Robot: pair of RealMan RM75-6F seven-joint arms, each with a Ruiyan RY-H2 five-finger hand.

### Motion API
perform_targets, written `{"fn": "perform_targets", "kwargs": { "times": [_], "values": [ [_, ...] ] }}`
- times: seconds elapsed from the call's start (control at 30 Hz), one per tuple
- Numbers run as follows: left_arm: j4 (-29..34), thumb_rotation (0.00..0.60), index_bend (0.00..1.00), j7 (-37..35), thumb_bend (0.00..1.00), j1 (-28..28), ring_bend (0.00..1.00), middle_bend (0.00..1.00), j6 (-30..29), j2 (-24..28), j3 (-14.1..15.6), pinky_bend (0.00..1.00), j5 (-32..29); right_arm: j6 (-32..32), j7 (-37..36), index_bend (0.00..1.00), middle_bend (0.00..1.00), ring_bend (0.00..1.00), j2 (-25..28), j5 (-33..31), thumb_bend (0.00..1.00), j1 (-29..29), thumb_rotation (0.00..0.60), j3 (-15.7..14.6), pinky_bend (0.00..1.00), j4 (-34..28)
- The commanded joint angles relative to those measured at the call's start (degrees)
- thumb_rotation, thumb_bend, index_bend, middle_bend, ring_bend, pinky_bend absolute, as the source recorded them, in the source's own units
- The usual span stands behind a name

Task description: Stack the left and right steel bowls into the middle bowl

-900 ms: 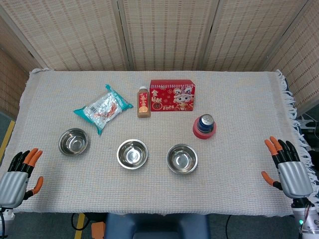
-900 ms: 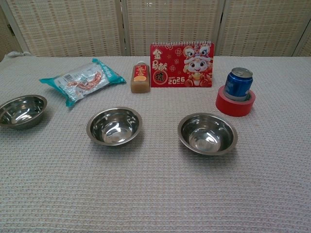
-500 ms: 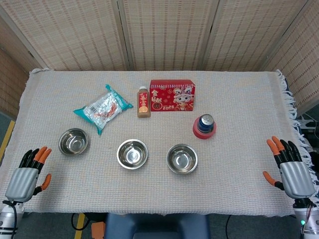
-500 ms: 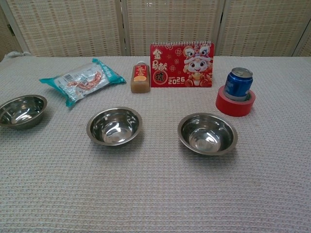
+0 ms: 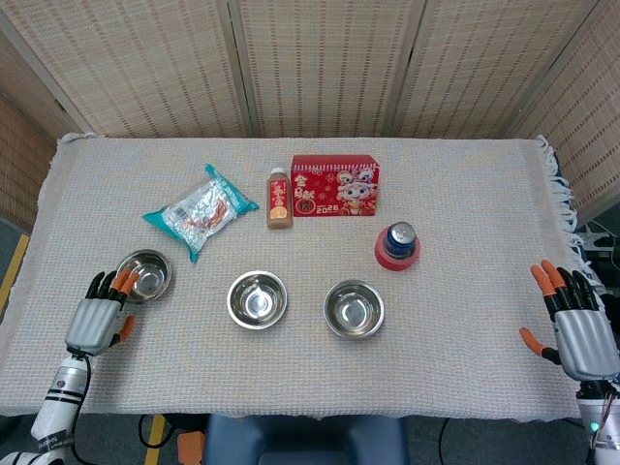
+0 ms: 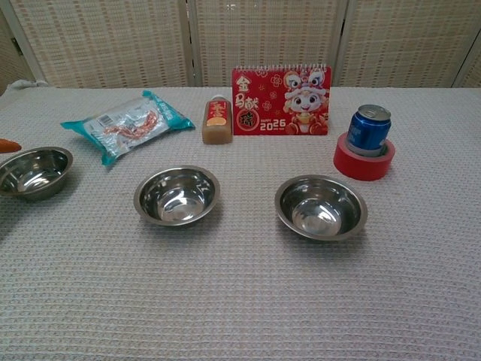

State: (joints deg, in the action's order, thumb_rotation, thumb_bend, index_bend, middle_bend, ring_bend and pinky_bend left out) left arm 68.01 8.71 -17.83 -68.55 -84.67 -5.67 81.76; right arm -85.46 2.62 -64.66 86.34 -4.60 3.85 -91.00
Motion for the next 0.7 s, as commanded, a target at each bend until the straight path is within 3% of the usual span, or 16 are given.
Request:
{"fn": "perform_targets", "kwargs": {
  "times": [0.03,0.2,0.43,0.7],
  "values": [
    [-4.12,0.600,0.07,-0.75,0.45,-1.29,0.00,0.00,2.16,-2.76,-0.06,0.04,-1.41,0.22,0.07,0.00,0.00,0.00,-0.07,-0.20,0.14,-0.09,0.600,0.08,0.00,0.12],
    [-9.14,0.600,0.19,-2.29,0.45,-2.26,0.00,0.00,2.11,-5.82,0.12,0.04,-0.95,0.65,0.38,0.00,0.00,0.00,-0.20,-0.53,0.14,-0.26,0.600,0.16,0.00,0.19],
    [-20.48,0.600,0.48,-5.75,0.45,-3.62,0.00,0.00,-1.87,-12.07,-0.30,0.05,1.13,1.06,0.83,0.00,0.00,0.00,-0.01,-0.82,0.14,-0.30,0.600,0.08,0.00,-0.21],
    [-29.72,0.600,0.61,-8.50,0.45,-4.84,0.00,0.07,-4.87,-16.87,-0.33,0.06,2.43,1.26,1.07,0.00,0.00,0.00,0.20,-1.15,0.14,-0.28,0.600,0.12,0.00,-0.53]
  ]
}}
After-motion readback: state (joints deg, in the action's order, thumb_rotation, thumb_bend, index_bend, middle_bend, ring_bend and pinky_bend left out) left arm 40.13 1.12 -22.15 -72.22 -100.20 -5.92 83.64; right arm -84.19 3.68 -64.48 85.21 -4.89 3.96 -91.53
